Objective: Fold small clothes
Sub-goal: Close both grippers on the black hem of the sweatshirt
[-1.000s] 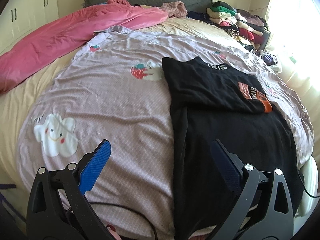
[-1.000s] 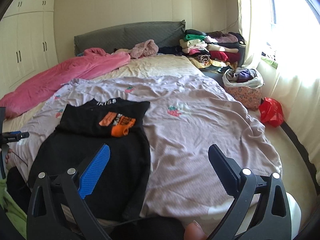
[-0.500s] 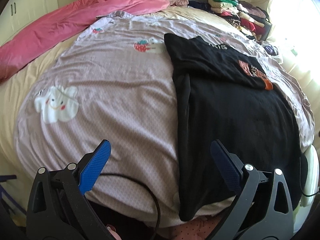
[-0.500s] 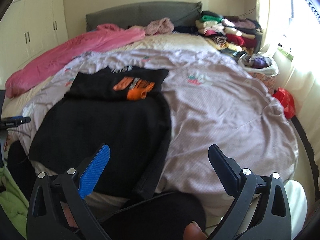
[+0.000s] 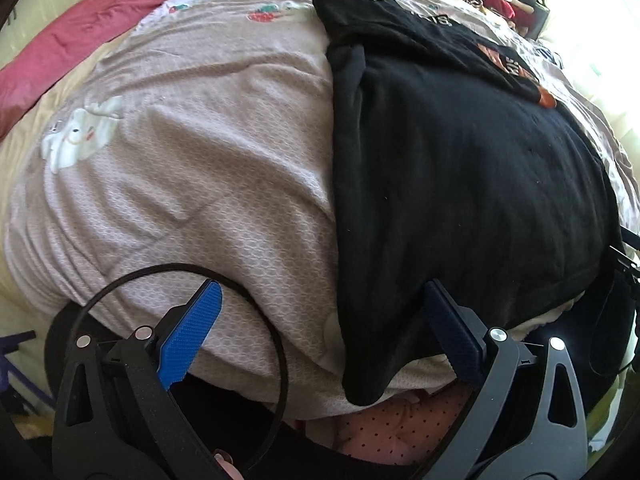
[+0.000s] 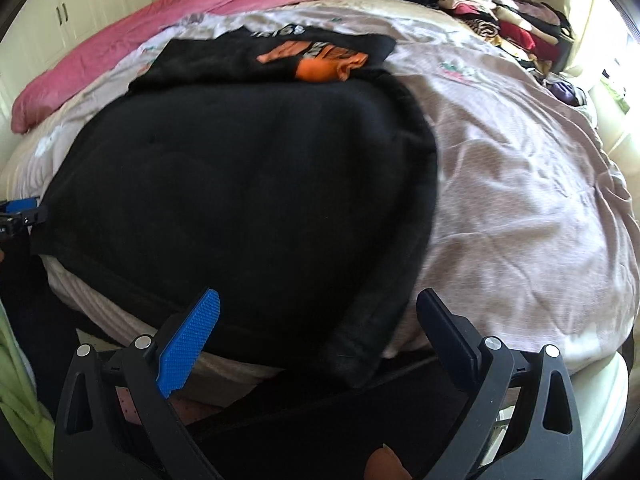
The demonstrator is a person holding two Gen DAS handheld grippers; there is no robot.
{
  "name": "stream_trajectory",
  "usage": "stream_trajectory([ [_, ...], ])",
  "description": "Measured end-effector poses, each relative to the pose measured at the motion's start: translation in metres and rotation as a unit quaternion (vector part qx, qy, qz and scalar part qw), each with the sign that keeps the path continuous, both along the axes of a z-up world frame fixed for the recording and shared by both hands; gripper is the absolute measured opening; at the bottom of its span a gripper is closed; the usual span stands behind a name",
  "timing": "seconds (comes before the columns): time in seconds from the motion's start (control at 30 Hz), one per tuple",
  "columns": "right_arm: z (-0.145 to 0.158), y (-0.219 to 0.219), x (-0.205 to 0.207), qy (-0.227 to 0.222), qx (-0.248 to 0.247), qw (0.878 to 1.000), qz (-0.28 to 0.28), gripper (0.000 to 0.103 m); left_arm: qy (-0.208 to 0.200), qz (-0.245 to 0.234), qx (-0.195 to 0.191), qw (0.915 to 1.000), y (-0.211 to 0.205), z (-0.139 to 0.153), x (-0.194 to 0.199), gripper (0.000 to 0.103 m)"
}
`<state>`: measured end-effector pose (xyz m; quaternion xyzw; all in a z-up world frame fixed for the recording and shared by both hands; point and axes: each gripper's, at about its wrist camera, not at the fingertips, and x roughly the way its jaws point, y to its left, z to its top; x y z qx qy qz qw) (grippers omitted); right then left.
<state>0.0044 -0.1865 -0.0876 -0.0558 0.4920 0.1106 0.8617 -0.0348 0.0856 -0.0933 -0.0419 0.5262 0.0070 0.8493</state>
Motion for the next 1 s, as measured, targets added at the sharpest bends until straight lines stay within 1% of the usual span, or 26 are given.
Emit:
stream_trajectory([
  [0.13,-0.007,0.000,0.005,0.008,-0.005,1.000,-0.003,0.097,0.006,-0.003,-0.001,1.0000,-0.003,-0.007,0.002,0.093],
  [0.17,-0.007,-0.001,0.005,0.009,-0.004,1.000,-0.006,0.093,0.006,-0.002,-0.003,1.0000,-0.002,-0.008,0.002,0.093],
  [0.2,-0.008,-0.004,0.007,0.010,-0.005,1.000,-0.016,0.081,0.006,-0.002,-0.004,1.0000,-0.001,-0.008,0.002,0.093],
  [0.23,-0.008,-0.006,0.008,0.010,-0.006,1.000,-0.024,0.073,0.005,-0.002,-0.006,1.0000,0.000,-0.008,0.002,0.093],
  [0.27,-0.007,-0.008,0.009,0.008,-0.002,1.000,-0.028,0.070,0.004,-0.002,-0.007,1.0000,0.000,-0.007,0.002,0.093],
  [0.3,-0.006,-0.011,0.009,0.004,0.000,1.000,-0.031,0.055,0.002,-0.001,-0.010,0.9999,0.001,-0.006,0.002,0.093],
  [0.33,-0.004,-0.014,0.008,0.000,0.001,0.999,-0.032,0.044,0.001,-0.001,-0.012,0.9999,0.001,-0.006,0.002,0.093],
  [0.37,-0.003,-0.017,0.007,0.000,0.007,0.999,-0.031,0.039,0.001,0.000,-0.014,0.9999,0.002,-0.005,0.002,0.093],
  [0.4,0.000,-0.021,0.005,-0.002,0.017,0.999,-0.032,0.029,-0.001,0.000,-0.018,0.9998,0.003,-0.004,0.001,0.093],
  [0.43,0.002,-0.022,0.004,-0.004,0.019,0.999,-0.031,0.025,-0.003,0.001,-0.021,0.9998,0.004,-0.003,0.001,0.093],
  [0.47,0.004,-0.023,0.003,-0.005,0.021,0.999,-0.031,0.023,-0.004,0.001,-0.023,0.9997,0.005,-0.003,0.001,0.093],
  [0.5,0.007,-0.025,0.002,-0.008,0.020,0.999,-0.034,0.013,-0.006,0.001,-0.027,0.9996,0.006,-0.002,0.000,0.093],
  [0.53,0.009,-0.026,0.001,-0.011,0.017,0.999,-0.036,0.012,-0.007,0.001,-0.028,0.9996,0.007,-0.001,-0.001,0.093],
  [0.6,0.016,-0.032,-0.001,-0.016,0.038,0.998,-0.037,0.010,-0.008,-0.002,-0.028,0.9996,0.006,-0.001,-0.003,0.093],
  [0.77,0.033,-0.038,-0.010,-0.043,0.061,0.996,-0.041,0.010,-0.004,-0.015,-0.040,0.9991,0.003,-0.001,-0.008,0.092],
  [0.8,0.037,-0.040,-0.011,-0.050,0.065,0.996,-0.043,0.010,-0.005,-0.018,-0.039,0.9991,0.001,-0.001,-0.009,0.090],
  [0.87,0.042,-0.043,-0.013,-0.057,0.067,0.995,-0.047,0.010,-0.006,-0.024,-0.042,0.9988,-0.004,0.002,-0.010,0.074],
  [0.9,0.044,-0.044,-0.014,-0.060,0.069,0.995,-0.049,0.010,-0.006,-0.024,-0.038,0.9990,-0.005,0.003,-0.010,0.068],
  [0.97,0.045,-0.045,-0.015,-0.061,0.072,0.994,-0.051,0.010,-0.006,-0.027,-0.036,0.9990,-0.008,0.004,-0.011,0.067],
  [1.0,0.045,-0.045,-0.017,-0.062,0.070,0.994,-0.051,0.010,-0.007,-0.027,-0.037,0.9989,-0.008,0.005,-0.012,0.064],
])
